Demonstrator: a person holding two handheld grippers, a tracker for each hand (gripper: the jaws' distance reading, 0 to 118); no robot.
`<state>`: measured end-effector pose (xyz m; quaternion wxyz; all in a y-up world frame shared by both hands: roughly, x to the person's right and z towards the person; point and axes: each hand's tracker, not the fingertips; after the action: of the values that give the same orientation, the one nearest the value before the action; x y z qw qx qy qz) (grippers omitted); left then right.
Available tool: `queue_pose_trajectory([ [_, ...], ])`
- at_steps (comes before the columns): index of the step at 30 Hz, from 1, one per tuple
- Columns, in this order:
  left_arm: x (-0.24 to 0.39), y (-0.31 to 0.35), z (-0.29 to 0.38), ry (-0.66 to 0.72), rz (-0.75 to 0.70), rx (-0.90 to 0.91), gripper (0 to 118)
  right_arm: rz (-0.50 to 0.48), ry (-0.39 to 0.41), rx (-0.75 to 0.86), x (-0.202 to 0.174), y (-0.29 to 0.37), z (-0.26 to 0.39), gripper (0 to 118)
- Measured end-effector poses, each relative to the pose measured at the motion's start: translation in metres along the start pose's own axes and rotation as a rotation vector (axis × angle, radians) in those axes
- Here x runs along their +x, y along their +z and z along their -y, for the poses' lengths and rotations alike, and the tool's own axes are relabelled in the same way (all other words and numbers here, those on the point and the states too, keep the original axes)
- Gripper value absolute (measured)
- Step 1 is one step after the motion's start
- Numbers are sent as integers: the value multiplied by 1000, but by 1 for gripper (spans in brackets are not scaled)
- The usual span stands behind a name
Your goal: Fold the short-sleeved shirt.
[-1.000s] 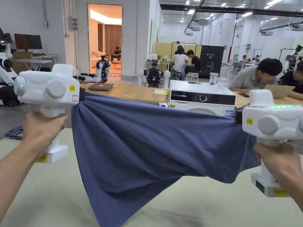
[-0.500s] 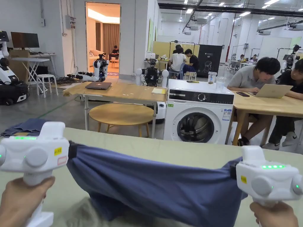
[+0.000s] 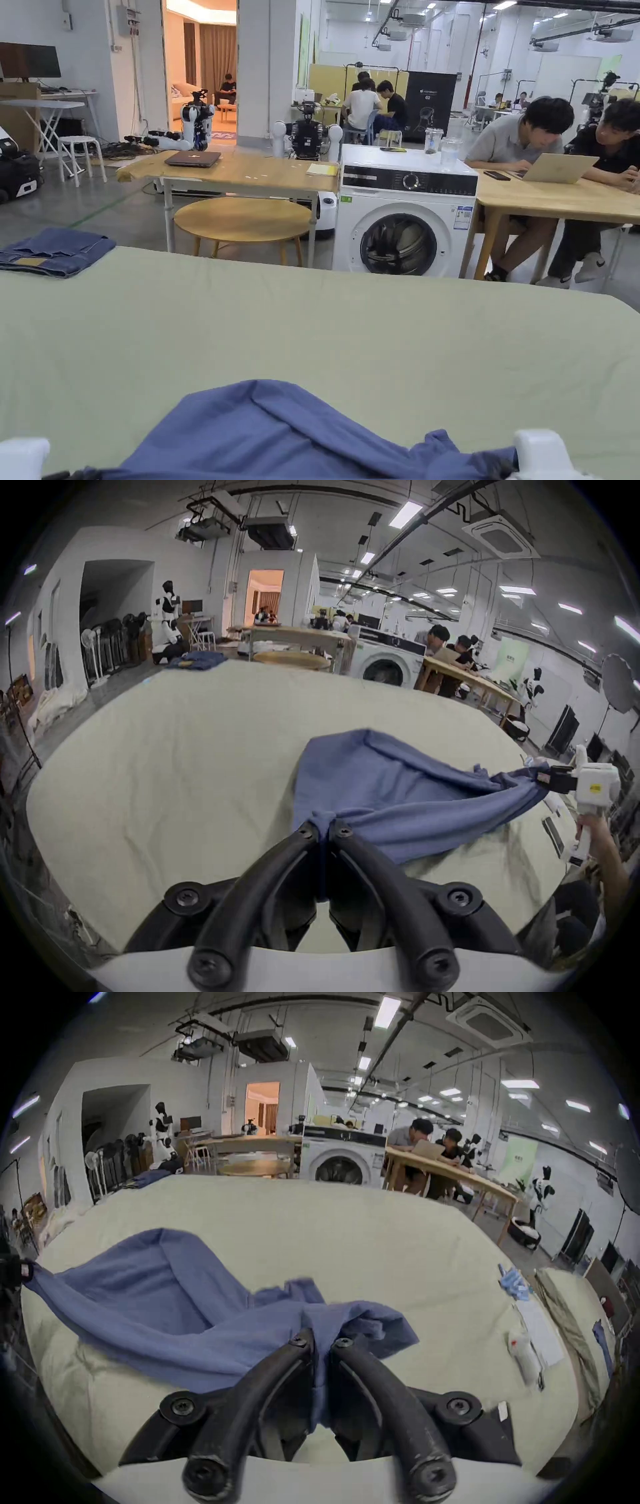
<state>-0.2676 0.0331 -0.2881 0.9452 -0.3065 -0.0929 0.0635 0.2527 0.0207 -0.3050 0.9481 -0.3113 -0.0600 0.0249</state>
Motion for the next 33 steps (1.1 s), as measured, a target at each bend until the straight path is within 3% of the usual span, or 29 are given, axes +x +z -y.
queue_pose_trajectory([
  [9,-16,-32,54,-41,-17,-192,0,12,41,-143,-17,6,63,9],
  [11,-15,-33,56,-29,-17,-205,2,25,40,-145,-18,9,67,27],
  [12,-14,-31,55,-16,-6,-199,19,30,31,-136,-17,13,66,50],
  [13,-13,-30,52,-8,-2,-190,36,27,13,-121,-14,16,64,64],
  [14,-12,-27,48,0,9,-174,49,12,-14,-97,-13,20,60,67],
  [15,-6,-21,45,7,26,-138,53,-4,-31,-59,-14,27,56,67],
  [19,16,-12,27,-10,42,2,57,3,-53,59,-20,42,40,67],
  [23,43,-12,18,-39,22,93,57,-4,-82,194,-35,51,34,58],
  [24,51,-13,17,-52,16,119,56,-3,-83,230,-39,52,33,48],
  [25,56,-13,16,-66,14,139,47,-7,-82,235,-43,53,32,27],
  [26,62,-15,14,-86,20,156,30,-5,-83,249,-47,54,32,9],
  [27,69,-19,14,-99,-3,152,6,-4,-82,259,-51,54,32,3],
  [28,74,-22,14,-110,-32,157,0,-15,-82,261,-53,54,32,0],
  [33,74,-55,-4,-91,6,116,0,-53,-95,218,-59,44,32,0],
])
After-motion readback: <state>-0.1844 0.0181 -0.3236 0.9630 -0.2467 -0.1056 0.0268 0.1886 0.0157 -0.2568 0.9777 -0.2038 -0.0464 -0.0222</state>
